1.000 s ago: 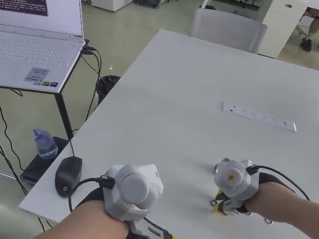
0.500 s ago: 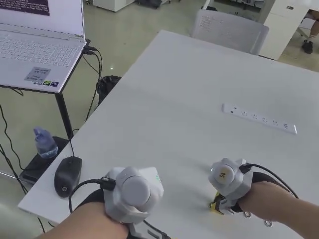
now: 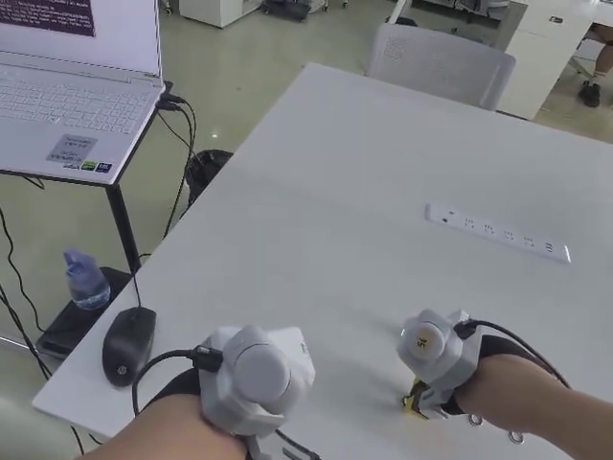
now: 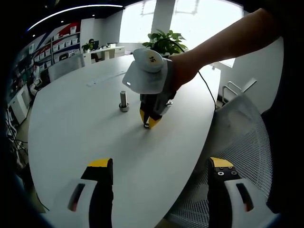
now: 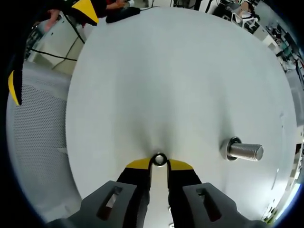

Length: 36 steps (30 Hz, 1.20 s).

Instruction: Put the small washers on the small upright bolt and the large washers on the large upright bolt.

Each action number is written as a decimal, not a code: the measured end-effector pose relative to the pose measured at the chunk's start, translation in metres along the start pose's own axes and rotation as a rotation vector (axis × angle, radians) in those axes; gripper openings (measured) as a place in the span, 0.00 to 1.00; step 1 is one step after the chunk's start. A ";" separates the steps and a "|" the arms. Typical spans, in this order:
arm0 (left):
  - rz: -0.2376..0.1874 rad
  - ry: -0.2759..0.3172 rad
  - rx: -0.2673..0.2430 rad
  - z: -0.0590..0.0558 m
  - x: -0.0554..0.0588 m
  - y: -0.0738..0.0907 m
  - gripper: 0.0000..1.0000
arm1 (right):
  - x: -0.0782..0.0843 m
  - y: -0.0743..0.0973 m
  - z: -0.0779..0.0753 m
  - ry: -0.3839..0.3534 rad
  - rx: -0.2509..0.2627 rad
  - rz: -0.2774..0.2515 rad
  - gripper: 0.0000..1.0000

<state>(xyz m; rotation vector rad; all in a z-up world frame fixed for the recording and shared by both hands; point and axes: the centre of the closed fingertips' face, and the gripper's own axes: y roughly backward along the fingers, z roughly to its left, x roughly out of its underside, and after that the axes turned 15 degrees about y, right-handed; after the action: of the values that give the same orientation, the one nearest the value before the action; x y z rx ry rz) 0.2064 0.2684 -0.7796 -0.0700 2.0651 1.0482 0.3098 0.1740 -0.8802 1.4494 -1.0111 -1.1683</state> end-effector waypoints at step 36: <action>-0.022 -0.007 0.016 -0.005 -0.021 -0.020 0.81 | 0.125 0.075 -0.025 -0.165 0.086 0.053 0.13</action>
<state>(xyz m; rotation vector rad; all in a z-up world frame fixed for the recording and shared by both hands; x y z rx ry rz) 0.2252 0.2459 -0.7771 -0.0804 2.0618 1.0168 0.3560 0.0444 -0.8257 1.4011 -1.2196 -1.2339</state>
